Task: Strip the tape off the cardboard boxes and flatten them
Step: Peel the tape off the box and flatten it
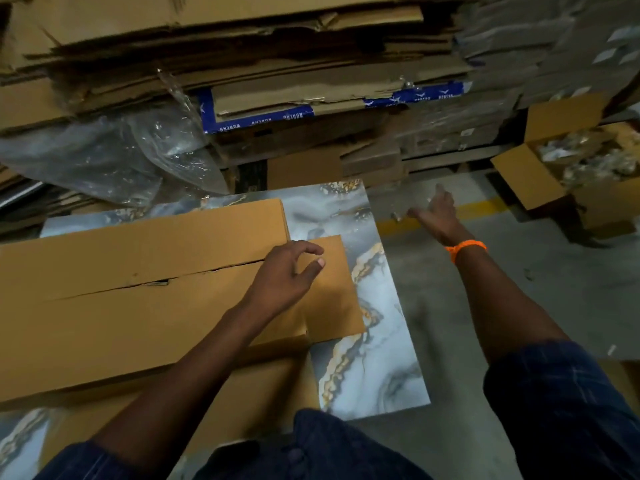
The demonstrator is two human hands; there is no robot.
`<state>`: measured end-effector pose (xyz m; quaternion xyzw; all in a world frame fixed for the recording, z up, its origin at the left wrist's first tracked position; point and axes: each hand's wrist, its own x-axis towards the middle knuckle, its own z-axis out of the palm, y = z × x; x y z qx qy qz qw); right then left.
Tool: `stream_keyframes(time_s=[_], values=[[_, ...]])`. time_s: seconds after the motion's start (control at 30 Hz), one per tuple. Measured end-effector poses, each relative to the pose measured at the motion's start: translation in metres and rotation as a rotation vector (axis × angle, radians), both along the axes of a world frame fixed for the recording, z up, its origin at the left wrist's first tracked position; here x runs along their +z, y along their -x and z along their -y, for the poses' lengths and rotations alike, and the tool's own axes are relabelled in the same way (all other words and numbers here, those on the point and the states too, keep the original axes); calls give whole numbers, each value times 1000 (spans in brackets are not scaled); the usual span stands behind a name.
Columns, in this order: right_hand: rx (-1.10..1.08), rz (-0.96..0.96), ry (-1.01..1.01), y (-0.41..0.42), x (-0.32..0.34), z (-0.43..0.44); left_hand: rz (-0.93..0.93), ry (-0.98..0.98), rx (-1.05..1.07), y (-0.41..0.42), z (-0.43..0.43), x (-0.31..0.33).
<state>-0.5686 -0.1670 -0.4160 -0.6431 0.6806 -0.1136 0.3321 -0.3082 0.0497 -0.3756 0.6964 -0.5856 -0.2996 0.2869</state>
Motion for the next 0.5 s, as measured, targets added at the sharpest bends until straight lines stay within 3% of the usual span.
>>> stream_keyframes(time_s=[0.1,0.2,0.3,0.5], values=[[106,-18,57,-1,0,12,25,1,28,-8,-10,-2],[-52,-12,298,-6,-2,10,86,-22,32,-20,-21,-6],[-36,-221,436,-6,-9,10,129,-32,50,-30,-31,-8],[-16,-90,373,-11,-26,5,244,-27,23,-41,-42,-14]])
